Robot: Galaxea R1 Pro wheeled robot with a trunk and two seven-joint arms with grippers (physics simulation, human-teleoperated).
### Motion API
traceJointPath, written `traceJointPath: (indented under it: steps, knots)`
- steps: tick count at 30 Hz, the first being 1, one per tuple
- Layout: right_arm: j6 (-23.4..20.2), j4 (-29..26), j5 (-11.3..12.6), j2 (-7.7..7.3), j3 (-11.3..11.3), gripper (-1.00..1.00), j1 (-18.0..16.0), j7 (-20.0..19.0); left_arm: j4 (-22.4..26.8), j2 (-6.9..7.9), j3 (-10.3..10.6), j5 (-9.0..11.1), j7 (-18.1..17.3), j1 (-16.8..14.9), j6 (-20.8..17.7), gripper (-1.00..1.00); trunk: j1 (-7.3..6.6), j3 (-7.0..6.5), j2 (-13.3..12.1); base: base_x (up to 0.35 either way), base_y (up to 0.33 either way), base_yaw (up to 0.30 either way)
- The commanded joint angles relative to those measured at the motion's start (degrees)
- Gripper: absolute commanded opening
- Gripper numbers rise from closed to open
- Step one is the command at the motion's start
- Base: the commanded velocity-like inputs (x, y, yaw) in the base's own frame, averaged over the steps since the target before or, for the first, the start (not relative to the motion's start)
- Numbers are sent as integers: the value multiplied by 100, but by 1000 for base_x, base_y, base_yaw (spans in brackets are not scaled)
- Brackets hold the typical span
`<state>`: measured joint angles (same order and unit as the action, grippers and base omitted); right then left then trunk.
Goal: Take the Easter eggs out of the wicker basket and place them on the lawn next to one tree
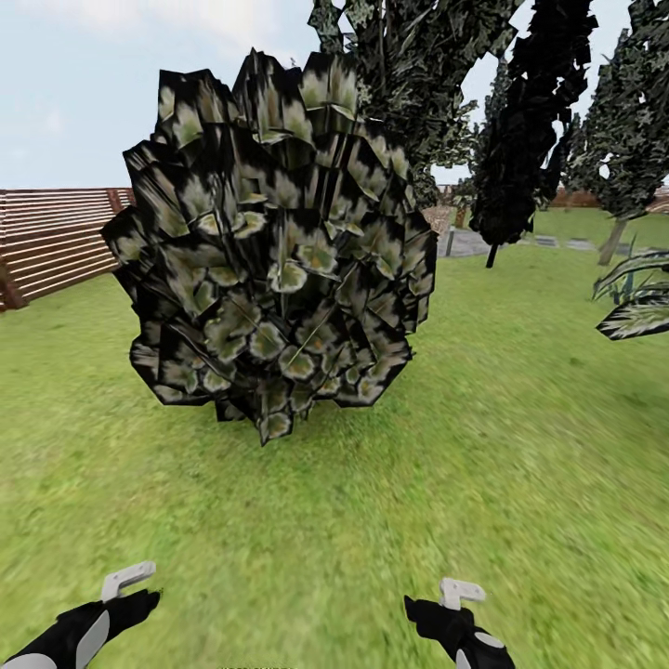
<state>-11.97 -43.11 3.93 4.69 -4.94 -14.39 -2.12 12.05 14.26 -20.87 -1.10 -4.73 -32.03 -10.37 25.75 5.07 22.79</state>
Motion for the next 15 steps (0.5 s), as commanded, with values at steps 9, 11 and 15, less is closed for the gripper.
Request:
traceJointPath:
  steps: [9,11,15]
  knots:
    - [-36,28,45,13,339,100,1,-7,8,-2,-40,-13,-28,-5,-42,100,4,13,13,0,197,78]
    - [-35,71,40,14,496,100,-1,1,8,-2,-40,-13,-28,-5,-43,100,4,13,13,0,268,135]
    - [-34,110,38,14,675,100,-2,8,8,-4,-40,-13,-28,-5,-43,100,4,13,13,0,277,235]
